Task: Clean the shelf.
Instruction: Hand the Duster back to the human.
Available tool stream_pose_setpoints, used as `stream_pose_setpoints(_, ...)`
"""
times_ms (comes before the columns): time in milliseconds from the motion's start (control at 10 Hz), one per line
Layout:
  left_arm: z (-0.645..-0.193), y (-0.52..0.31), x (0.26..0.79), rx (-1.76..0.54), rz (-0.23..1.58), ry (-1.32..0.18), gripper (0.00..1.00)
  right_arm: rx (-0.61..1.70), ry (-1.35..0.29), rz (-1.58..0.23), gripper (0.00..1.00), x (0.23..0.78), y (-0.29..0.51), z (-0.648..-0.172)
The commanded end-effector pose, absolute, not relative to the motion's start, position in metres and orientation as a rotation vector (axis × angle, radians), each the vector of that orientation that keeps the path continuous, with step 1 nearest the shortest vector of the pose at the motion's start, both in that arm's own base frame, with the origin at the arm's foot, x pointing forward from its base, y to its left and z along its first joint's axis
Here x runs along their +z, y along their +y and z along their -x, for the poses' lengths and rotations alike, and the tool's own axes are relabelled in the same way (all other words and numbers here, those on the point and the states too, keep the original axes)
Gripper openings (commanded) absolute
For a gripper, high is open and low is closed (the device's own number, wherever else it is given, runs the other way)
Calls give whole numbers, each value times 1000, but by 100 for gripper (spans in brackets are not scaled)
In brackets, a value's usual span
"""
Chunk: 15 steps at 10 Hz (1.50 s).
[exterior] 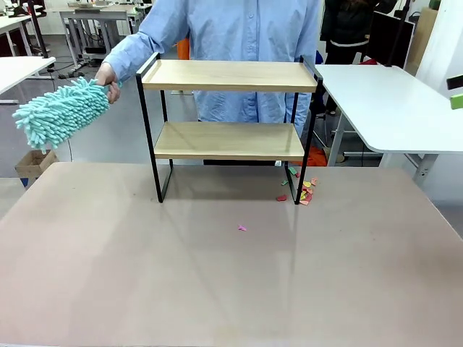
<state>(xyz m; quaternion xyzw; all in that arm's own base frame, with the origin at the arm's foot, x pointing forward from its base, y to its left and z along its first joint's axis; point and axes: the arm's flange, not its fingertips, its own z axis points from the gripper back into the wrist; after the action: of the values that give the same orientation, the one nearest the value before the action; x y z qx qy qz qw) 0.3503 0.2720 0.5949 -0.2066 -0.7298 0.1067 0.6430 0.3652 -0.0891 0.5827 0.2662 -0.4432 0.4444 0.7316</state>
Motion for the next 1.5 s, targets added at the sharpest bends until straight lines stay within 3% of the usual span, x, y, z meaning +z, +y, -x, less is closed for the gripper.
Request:
stream_pose_setpoints(0,-348,264,599,237,461,-1669,100,992,-981,-579,100,584,-90,-365)
stream_pose_setpoints(1400,-348,264,599,237,461,-1669,100,992,-981,-579,100,584,-90,-365)
